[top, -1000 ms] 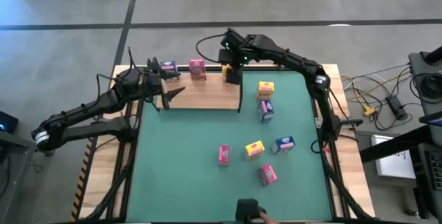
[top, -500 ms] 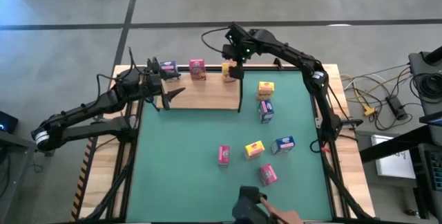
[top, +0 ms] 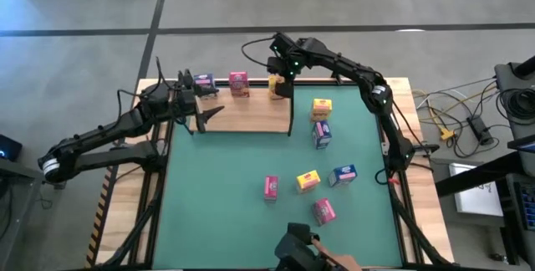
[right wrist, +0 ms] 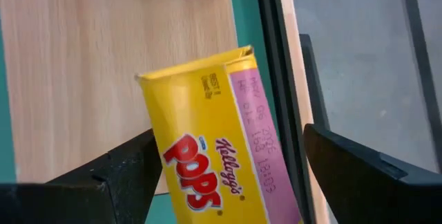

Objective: Stack cereal on shelf
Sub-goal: Adjust the yellow cereal box

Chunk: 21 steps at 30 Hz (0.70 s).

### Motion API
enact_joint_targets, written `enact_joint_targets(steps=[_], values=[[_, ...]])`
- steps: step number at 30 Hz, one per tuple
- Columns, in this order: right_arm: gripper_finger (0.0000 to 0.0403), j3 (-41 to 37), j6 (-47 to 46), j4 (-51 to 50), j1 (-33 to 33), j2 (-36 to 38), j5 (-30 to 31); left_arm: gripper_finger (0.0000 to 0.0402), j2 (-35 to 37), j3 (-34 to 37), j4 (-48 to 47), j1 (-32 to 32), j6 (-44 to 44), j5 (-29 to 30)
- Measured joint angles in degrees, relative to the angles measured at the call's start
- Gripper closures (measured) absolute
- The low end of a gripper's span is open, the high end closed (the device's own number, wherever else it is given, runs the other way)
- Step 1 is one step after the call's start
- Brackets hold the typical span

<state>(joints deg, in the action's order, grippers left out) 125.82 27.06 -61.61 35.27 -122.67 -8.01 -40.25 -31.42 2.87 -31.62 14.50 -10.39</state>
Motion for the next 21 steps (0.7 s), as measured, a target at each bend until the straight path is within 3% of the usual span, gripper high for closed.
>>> enact_joint_targets(steps=[7, 15, 21], values=[[0.0082, 0.0, -1.52, 0.2, -0.13, 0.0, -1.52, 0.0147, 0.0, 0.02, 0.0, 0.0, 0.0, 0.0], [0.0151, 0.0, -1.41, 0.19, -0.13, 0.09, -1.62, 0.0147, 0.0, 0.04, -0.11, 0.0, 0.0, 0.0], [0.018, 0.0, -6.87, 0.6, -0.13, 0.11, -1.6, 0.0147, 0.0, 0.07, -0.11, 0.0, 0.0, 0.0]])
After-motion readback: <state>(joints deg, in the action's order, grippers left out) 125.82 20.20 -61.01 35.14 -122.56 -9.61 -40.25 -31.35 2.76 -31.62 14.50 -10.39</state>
